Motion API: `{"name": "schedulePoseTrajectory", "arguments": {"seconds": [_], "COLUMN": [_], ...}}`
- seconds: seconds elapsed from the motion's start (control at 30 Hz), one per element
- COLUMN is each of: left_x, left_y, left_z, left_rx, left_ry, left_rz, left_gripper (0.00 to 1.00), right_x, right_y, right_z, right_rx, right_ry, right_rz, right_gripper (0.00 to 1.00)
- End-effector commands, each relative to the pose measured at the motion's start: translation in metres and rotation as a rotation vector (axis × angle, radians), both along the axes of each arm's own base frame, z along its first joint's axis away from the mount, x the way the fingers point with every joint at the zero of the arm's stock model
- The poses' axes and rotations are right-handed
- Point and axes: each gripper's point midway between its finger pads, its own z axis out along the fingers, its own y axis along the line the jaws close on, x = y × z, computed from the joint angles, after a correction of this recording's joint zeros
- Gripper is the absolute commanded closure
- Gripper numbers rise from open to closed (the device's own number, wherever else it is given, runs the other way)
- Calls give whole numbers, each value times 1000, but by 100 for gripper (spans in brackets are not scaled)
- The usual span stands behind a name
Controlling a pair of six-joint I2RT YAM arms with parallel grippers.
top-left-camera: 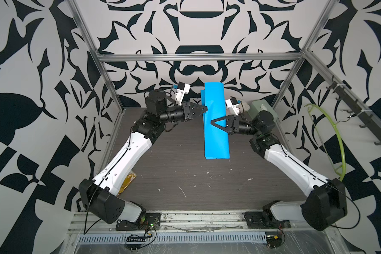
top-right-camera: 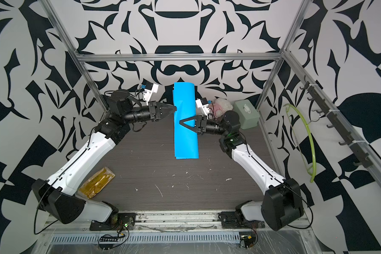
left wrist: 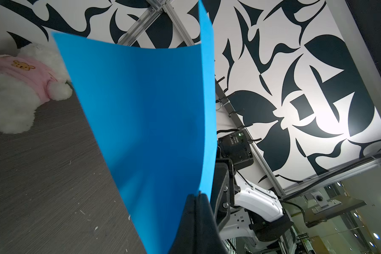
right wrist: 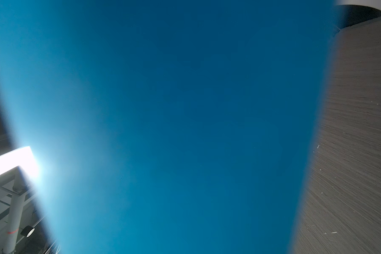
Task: Fold the rectangular paper in half along the long edge
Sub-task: Fold the paper.
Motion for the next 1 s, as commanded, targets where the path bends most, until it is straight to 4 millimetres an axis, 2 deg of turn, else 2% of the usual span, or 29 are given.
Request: {"name": "schedulePoseTrajectory", "arguments": {"seconds": [0.0,0.33,0.73,0.97], "left_x": [-9,-10,-10,-10], "left_y": [4,4,6,6], "left_z": [8,8,9,10], "left_rx": [-5,-4,-1,-1], "left_ry": [-36,-37,-43,-45], "left_rz": [-2,2,9,12], "left_gripper": [98,94,80,78], "right_x": [-14,-15,-17,-20], "right_y": [-9,-10,-11,-13], "right_z": [38,43,44,49], "right_rx": [44,51,48,66], "right_ry": [-144,-159,-168,-184], "right_rz": [-19,-24,-23,-30], "right_gripper": [56,57,63,63]}}
